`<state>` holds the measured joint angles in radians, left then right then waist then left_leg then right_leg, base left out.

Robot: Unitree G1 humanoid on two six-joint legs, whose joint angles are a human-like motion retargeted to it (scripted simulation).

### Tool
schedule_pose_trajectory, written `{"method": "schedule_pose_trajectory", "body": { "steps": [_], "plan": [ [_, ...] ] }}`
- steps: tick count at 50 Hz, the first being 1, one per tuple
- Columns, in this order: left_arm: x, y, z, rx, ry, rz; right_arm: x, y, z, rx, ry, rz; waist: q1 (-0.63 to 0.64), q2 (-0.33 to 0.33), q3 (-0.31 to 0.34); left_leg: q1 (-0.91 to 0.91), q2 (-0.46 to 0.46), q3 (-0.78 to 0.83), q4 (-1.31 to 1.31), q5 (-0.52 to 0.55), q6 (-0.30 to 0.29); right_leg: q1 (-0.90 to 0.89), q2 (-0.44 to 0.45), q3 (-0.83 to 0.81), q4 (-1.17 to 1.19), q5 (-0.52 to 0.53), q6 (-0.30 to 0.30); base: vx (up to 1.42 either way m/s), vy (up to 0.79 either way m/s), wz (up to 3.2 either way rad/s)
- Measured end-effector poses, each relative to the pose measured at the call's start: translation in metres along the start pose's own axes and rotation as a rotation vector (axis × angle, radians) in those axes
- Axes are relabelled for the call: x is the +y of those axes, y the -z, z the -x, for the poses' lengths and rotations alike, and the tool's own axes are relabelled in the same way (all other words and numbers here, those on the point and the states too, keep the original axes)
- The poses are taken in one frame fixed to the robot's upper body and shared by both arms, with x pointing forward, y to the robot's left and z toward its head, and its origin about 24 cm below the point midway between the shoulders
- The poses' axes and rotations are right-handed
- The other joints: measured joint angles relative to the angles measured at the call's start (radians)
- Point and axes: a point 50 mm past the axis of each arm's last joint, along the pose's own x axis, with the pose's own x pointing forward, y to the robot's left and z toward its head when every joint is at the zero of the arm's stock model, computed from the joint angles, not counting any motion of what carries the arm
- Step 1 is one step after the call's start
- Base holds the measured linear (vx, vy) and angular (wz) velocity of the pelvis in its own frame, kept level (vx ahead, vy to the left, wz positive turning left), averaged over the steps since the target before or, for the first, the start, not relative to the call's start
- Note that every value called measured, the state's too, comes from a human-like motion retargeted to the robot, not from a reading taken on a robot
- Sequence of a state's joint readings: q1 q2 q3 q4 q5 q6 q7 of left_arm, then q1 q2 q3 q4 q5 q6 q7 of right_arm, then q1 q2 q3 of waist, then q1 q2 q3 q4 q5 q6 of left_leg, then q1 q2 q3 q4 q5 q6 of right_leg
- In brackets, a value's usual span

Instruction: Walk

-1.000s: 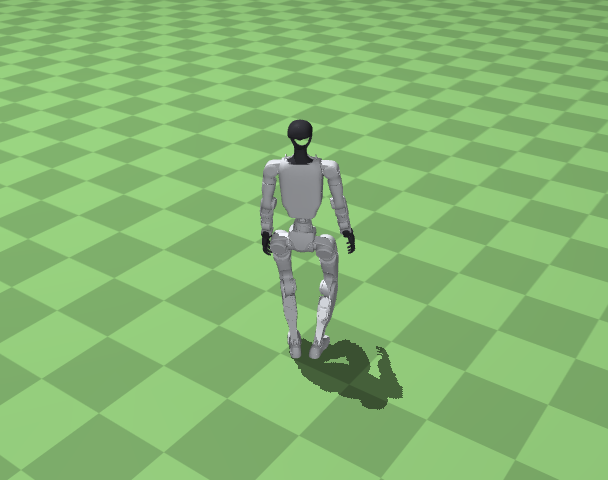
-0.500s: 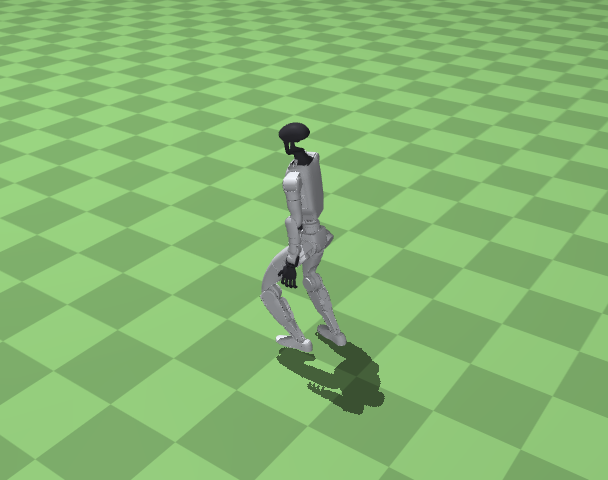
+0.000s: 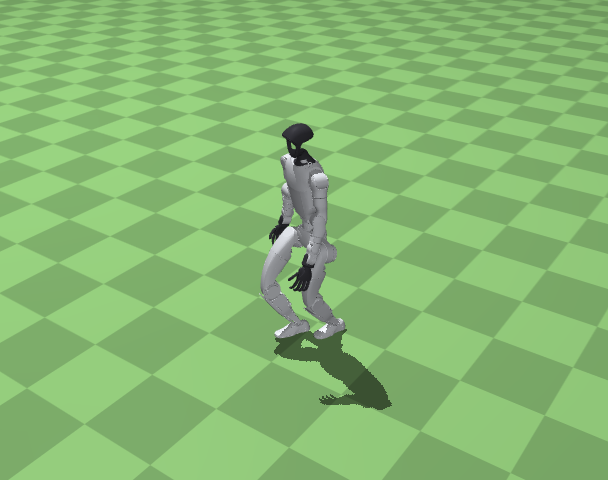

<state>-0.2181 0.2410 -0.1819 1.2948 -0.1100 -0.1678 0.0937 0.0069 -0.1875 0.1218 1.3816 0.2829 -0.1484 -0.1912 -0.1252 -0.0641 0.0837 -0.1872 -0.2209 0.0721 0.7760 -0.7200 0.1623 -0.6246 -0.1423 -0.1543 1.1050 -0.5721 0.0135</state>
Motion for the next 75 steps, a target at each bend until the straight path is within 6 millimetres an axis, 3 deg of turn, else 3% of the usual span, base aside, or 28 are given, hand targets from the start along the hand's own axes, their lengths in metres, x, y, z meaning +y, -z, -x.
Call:
{"method": "schedule_pose_trajectory", "body": {
  "steps": [3,5,8,10,12,13,15,20,25,28,30,31,33,35,36,39,43,47,50,53,55,57,59,62,65,70,73,75],
  "plan": [
    [0.009,-0.013,-0.003,-0.051,-0.025,-0.010,-0.003,0.009,0.001,0.031,0.023,-0.013,0.017,0.065,-0.025,0.018,0.065,-0.041,0.019,-0.044,-0.008,-0.025,0.155,-0.009,-0.331,0.090,0.066,0.56,0.08,0.62],
    [0.012,-0.013,-0.003,-0.055,-0.038,-0.008,-0.006,0.014,0.002,0.045,0.049,-0.022,0.020,0.088,-0.036,0.044,0.091,-0.043,0.038,-0.056,-0.018,-0.013,0.202,-0.002,-0.433,0.140,0.082,0.57,0.07,0.80],
    [0.011,0.009,0.002,0.010,-0.051,0.012,-0.009,0.021,0.004,0.066,0.094,-0.049,0.032,0.116,-0.047,0.067,0.130,-0.057,0.182,-0.048,-0.060,-0.013,0.233,0.003,-0.300,0.169,0.054,0.59,0.04,0.81],
    [0.006,0.033,0.009,0.083,-0.050,0.025,-0.010,0.022,0.004,0.066,0.131,-0.071,0.040,0.139,-0.051,0.070,0.178,-0.059,0.311,0.032,-0.108,0.022,0.249,-0.007,-0.222,0.159,0.020,0.61,-0.01,0.89],
    [-0.001,0.057,0.018,0.159,-0.029,0.020,-0.012,0.013,0.003,0.032,0.167,-0.093,0.045,0.189,-0.019,0.047,0.269,-0.080,0.496,0.185,-0.176,0.134,0.295,-0.051,-0.243,0.127,-0.027,0.59,-0.04,1.02],
    [-0.005,0.067,0.022,0.190,-0.015,0.010,-0.012,0.005,0.002,0.003,0.178,-0.104,0.055,0.205,-0.009,0.012,0.313,-0.079,0.587,0.261,-0.194,0.174,0.313,-0.066,-0.251,0.109,-0.046,0.59,-0.05,0.95],
    [-0.012,0.082,0.028,0.242,0.016,-0.015,-0.013,-0.014,-0.001,-0.062,0.198,-0.127,0.082,0.216,0.000,-0.081,0.391,-0.063,0.733,0.316,-0.177,0.245,0.328,-0.084,-0.278,0.076,-0.068,0.61,-0.06,0.84],
    [-0.035,0.114,0.048,0.341,0.109,-0.069,-0.004,-0.077,-0.002,-0.266,0.179,-0.157,0.165,0.157,-0.008,-0.322,0.441,0.020,0.745,0.130,-0.049,0.393,0.283,-0.080,-0.338,-0.018,-0.059,0.67,-0.04,0.52],
    [-0.062,0.139,0.069,0.414,0.245,-0.106,0.003,-0.137,0.008,-0.477,0.144,-0.137,0.196,0.058,-0.022,-0.426,0.297,0.095,0.317,0.078,-0.049,0.482,0.177,-0.064,-0.351,-0.121,-0.029,0.69,0.02,0.32],
    [-0.072,0.143,0.075,0.430,0.309,-0.135,0.009,-0.152,0.012,-0.536,0.120,-0.110,0.188,0.008,-0.033,-0.419,0.205,0.101,0.163,0.116,-0.064,0.504,0.108,-0.063,-0.273,-0.174,-0.014,0.59,0.04,0.32],
    [-0.076,0.143,0.075,0.431,0.335,-0.158,0.013,-0.147,0.012,-0.526,0.104,-0.089,0.179,-0.012,-0.042,-0.408,0.173,0.103,0.184,0.133,-0.049,0.507,0.070,-0.055,-0.179,-0.185,-0.003,0.52,0.06,0.32],
    [-0.074,0.140,0.072,0.426,0.338,-0.171,0.015,-0.141,0.010,-0.504,0.090,-0.079,0.167,-0.051,-0.042,-0.370,0.122,0.120,0.155,0.146,-0.030,0.503,0.009,-0.048,-0.099,-0.166,0.017,0.50,0.08,0.51],
    [-0.069,0.130,0.064,0.401,0.331,-0.187,0.020,-0.125,0.007,-0.443,0.057,-0.061,0.140,-0.117,-0.039,-0.302,0.027,0.146,0.102,0.157,0.005,0.472,-0.129,-0.044,0.104,-0.033,0.055,0.44,0.11,0.56],
    [-0.062,0.113,0.052,0.344,0.305,-0.204,0.025,-0.106,0.003,-0.364,0.021,-0.043,0.105,-0.167,-0.032,-0.224,-0.066,0.151,0.025,0.166,0.033,0.396,-0.264,-0.013,0.315,0.127,0.067,0.36,0.12,0.57],
    [-0.056,0.100,0.044,0.302,0.281,-0.214,0.025,-0.095,0.002,-0.321,0.011,-0.032,0.087,-0.178,-0.027,-0.177,-0.097,0.140,-0.016,0.170,0.037,0.353,-0.304,0.007,0.382,0.155,0.058,0.33,0.11,0.59],
    [-0.039,0.057,0.021,0.167,0.193,-0.213,0.023,-0.062,-0.001,-0.202,0.001,0.008,0.036,-0.175,-0.008,-0.027,-0.143,0.091,-0.125,0.172,0.033,0.234,-0.359,0.029,0.463,0.123,0.018,0.31,0.06,0.54],
    [-0.013,-0.006,0.000,-0.024,0.072,-0.130,0.014,-0.016,0.000,-0.059,0.014,0.041,0.001,-0.107,0.010,0.119,-0.095,0.033,-0.192,0.134,0.006,0.112,-0.280,-0.048,0.255,0.017,0.000,0.25,-0.04,0.31],
    [0.007,-0.053,-0.007,-0.183,0.001,-0.059,0.005,0.019,0.005,0.050,0.033,0.061,0.015,-0.002,0.003,0.177,0.028,0.019,-0.156,0.055,-0.022,0.078,-0.051,-0.130,-0.190,0.055,0.063,0.17,-0.07,-0.03],
    [0.009,-0.057,-0.007,-0.204,-0.012,-0.025,0.000,0.039,0.009,0.111,0.046,0.049,0.027,0.046,0.004,0.190,0.095,0.009,-0.027,0.014,-0.051,0.102,0.040,-0.141,-0.274,0.097,0.062,0.07,-0.05,0.09],
    [0.005,-0.031,-0.004,-0.124,0.008,0.006,-0.003,0.047,0.011,0.139,0.064,0.003,0.023,0.097,0.007,0.179,0.182,-0.009,0.198,0.099,-0.120,0.167,0.118,-0.149,-0.231,0.117,0.015,0.07,-0.07,0.28],
    [-0.004,-0.003,0.001,-0.031,0.055,0.006,-0.005,0.039,0.009,0.116,0.065,-0.034,0.024,0.192,0.023,0.098,0.335,-0.036,0.461,0.265,-0.203,0.250,0.247,-0.196,-0.303,0.135,-0.043,0.01,-0.11,0.24],
    [-0.016,0.024,0.007,0.065,0.111,-0.023,-0.004,0.020,0.004,0.056,0.058,-0.063,0.041,0.232,0.038,0.003,0.444,-0.040,0.669,0.405,-0.220,0.303,0.316,-0.198,-0.330,0.109,-0.089,0.00,-0.09,0.17],
    [-0.027,0.049,0.016,0.158,0.166,-0.059,-0.001,-0.004,0.000,-0.021,0.051,-0.081,0.065,0.230,0.047,-0.093,0.519,-0.023,0.810,0.389,-0.170,0.351,0.337,-0.182,-0.339,0.065,-0.112,0.04,-0.10,0.12],
    [-0.043,0.081,0.031,0.270,0.251,-0.118,0.004,-0.052,-0.003,-0.170,0.040,-0.106,0.113,0.191,0.036,-0.260,0.538,0.007,0.853,0.246,-0.083,0.432,0.334,-0.145,-0.403,0.021,-0.107,0.07,-0.06,-0.04],
    [-0.058,0.112,0.051,0.354,0.338,-0.147,0.007,-0.100,0.000,-0.329,0.030,-0.123,0.154,0.130,0.026,-0.362,0.473,0.077,0.679,0.121,-0.034,0.500,0.289,-0.112,-0.417,-0.027,-0.071,0.08,0.03,-0.16],
    [-0.078,0.142,0.076,0.437,0.440,-0.130,0.007,-0.157,0.012,-0.541,0.044,-0.126,0.170,0.010,0.004,-0.407,0.228,0.133,0.127,0.127,-0.071,0.574,0.147,-0.089,-0.400,-0.091,-0.011,0.05,0.06,0.04],
    [-0.083,0.147,0.081,0.455,0.466,-0.148,0.010,-0.158,0.014,-0.557,0.043,-0.118,0.169,-0.022,0.000,-0.406,0.170,0.120,0.131,0.151,-0.059,0.589,0.096,-0.071,-0.278,-0.118,0.011,0.00,0.00,0.00],
    [-0.079,0.142,0.076,0.453,0.463,-0.174,0.014,-0.151,0.012,-0.528,0.030,-0.106,0.157,-0.097,-0.013,-0.356,0.080,0.150,0.084,0.203,-0.030,0.582,-0.008,-0.053,-0.152,-0.107,0.046,0.04,0.06,0.27]
  ]
}}
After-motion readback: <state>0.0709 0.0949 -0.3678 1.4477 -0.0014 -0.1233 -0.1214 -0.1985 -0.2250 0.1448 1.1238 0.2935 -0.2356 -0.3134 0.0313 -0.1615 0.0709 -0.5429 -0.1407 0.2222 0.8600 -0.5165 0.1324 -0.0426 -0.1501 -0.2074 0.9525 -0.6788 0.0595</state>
